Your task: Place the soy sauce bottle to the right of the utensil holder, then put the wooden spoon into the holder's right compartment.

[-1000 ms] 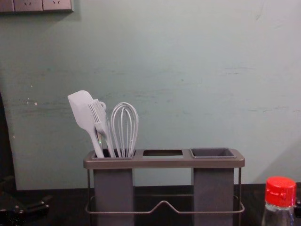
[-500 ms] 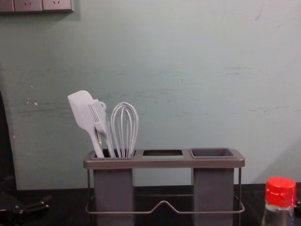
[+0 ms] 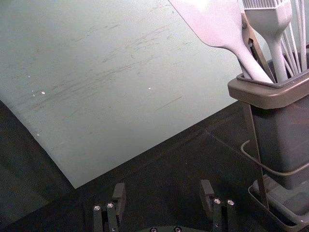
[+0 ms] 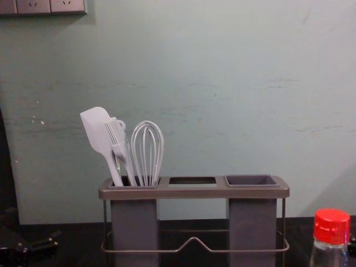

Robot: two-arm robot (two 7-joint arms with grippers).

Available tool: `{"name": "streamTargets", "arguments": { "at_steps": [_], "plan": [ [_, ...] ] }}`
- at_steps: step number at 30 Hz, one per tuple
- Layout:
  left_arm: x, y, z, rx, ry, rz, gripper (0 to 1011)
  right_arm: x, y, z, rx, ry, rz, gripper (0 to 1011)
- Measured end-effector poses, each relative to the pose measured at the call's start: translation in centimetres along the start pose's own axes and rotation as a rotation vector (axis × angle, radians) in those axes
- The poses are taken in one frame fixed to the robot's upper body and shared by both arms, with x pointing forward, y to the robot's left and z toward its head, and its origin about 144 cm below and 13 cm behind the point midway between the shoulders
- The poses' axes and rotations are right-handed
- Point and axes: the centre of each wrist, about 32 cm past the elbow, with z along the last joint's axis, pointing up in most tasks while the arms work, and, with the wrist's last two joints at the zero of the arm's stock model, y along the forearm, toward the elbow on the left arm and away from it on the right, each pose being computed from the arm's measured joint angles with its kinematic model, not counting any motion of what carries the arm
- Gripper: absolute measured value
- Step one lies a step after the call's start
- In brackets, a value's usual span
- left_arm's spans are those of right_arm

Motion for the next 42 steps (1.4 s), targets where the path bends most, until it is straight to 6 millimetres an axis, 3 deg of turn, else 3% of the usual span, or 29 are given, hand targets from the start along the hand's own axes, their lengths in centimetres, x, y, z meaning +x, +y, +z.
{"name": "streamTargets", "arguments": {
  "at_steps": [32, 42],
  "plan": [
    [0.0, 0.0, 0.0, 0.0, 0.0, 0.0, 1005, -0.4, -0.1, 0.0, 0.007, 0.002, -0.003, 1004],
    [0.0, 0.0, 0.0, 0.0, 0.0, 0.0, 1005, -0.7, -3.8, 1.1, 0.056, -0.009, 0.015, 1004]
  ]
}}
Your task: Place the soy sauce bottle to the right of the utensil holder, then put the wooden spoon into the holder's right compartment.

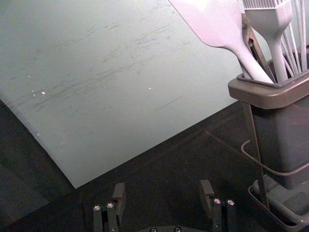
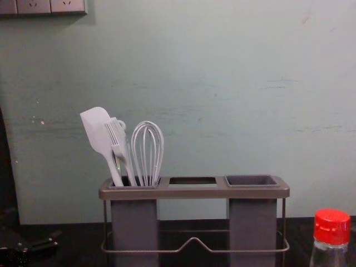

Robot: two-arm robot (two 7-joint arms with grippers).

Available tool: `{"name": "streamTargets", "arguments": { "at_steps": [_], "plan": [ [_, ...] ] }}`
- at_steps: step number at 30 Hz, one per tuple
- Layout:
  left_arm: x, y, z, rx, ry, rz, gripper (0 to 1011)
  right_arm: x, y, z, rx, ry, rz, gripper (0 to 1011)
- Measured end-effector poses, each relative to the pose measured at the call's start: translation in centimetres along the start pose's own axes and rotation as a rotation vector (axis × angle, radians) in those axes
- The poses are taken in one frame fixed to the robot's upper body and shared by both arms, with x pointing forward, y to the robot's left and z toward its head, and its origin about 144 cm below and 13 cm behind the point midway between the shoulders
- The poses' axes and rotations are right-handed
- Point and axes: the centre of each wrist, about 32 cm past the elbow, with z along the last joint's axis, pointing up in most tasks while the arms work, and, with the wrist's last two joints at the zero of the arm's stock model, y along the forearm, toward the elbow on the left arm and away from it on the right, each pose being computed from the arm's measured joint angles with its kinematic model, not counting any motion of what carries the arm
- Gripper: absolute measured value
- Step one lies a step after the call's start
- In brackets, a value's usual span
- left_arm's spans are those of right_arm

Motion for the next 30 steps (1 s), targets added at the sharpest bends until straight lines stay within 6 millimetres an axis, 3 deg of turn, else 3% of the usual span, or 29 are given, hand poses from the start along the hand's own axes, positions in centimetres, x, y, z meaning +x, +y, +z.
{"name": "streamTargets", "arguments": {
  "at_steps": [3, 14, 21, 30],
  "plan": [
    [0.0, 0.0, 0.0, 0.0, 0.0, 0.0, 1005, 0.3, -1.8, 0.7, 0.032, 0.043, -0.001, 1004],
    [0.0, 0.0, 0.0, 0.0, 0.0, 0.0, 1005, 1.3, -5.1, 3.3, 0.08, 0.208, 0.095, 1004],
    [0.0, 0.0, 0.0, 0.0, 0.0, 0.0, 1005, 1.3, -6.2, 4.8, 0.09, 0.264, 0.2, 1004],
    [0.0, 0.0, 0.0, 0.0, 0.0, 0.0, 1005, 0.2, -6.1, 5.7, 0.12, 0.28, 0.301, 1004]
  ]
}}
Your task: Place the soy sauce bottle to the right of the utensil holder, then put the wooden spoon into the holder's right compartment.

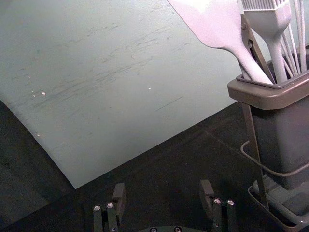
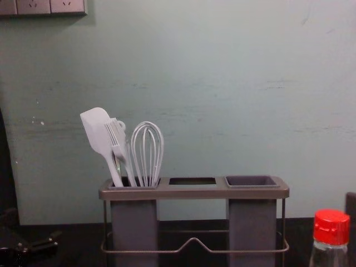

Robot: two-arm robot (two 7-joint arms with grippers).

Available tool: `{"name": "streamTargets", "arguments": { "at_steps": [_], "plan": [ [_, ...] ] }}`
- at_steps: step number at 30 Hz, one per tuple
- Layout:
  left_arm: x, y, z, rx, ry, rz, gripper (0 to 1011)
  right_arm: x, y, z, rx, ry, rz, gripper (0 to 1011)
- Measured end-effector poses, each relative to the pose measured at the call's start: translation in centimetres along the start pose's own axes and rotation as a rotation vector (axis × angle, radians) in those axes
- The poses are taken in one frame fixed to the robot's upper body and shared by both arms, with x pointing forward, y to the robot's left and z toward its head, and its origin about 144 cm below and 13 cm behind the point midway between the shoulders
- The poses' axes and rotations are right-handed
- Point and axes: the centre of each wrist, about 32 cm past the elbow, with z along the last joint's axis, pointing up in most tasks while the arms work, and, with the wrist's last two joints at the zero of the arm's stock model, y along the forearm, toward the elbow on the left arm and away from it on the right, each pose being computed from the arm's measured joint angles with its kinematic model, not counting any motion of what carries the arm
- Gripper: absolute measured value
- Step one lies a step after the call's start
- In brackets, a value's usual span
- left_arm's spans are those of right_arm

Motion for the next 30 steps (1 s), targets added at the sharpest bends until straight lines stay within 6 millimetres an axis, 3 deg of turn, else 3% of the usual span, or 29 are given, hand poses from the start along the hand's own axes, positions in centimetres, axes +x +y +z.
{"name": "streamTargets", "arguments": {
  "at_steps": [30],
  "plan": [
    [0.0, 0.0, 0.0, 0.0, 0.0, 0.0, 1005, -1.7, 3.2, -2.0, -0.056, 0.009, 0.085, 1004]
  ]
}}
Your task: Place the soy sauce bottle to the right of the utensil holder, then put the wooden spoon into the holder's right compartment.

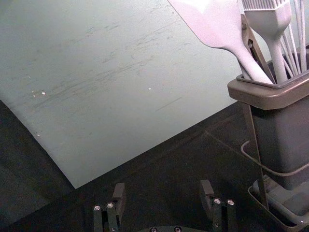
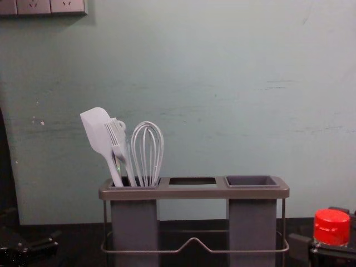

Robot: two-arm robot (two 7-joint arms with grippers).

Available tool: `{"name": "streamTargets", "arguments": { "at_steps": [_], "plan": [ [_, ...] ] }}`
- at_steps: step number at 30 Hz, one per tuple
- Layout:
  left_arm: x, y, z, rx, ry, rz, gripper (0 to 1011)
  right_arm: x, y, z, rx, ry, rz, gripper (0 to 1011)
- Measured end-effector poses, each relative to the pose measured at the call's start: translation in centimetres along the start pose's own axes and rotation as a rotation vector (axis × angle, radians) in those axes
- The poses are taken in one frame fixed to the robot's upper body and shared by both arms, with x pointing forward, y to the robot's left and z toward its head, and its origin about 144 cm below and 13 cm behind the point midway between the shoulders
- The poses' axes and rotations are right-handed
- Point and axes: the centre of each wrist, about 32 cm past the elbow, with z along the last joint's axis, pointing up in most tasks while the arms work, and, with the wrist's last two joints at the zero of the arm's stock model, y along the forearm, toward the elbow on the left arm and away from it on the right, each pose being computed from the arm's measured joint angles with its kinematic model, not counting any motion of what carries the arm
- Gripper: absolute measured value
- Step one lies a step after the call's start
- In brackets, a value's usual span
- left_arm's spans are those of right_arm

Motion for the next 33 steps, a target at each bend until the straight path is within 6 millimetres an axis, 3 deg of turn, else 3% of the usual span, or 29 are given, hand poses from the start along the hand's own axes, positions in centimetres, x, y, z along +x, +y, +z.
{"name": "streamTargets", "arguments": {
  "at_steps": [8, 22, 33],
  "plan": [
    [0.0, 0.0, 0.0, 0.0, 0.0, 0.0, 1005, -0.13, 0.21, -0.13, 0.003, -0.016, -0.008, 846],
    [0.0, 0.0, 0.0, 0.0, 0.0, 0.0, 1005, 0.01, 0.08, -0.16, 0.013, 0.001, -0.014, 404],
    [0.0, 0.0, 0.0, 0.0, 0.0, 0.0, 1005, 0.44, -0.37, 0.83, 0.03, -0.012, -0.017, 388]
  ]
}}
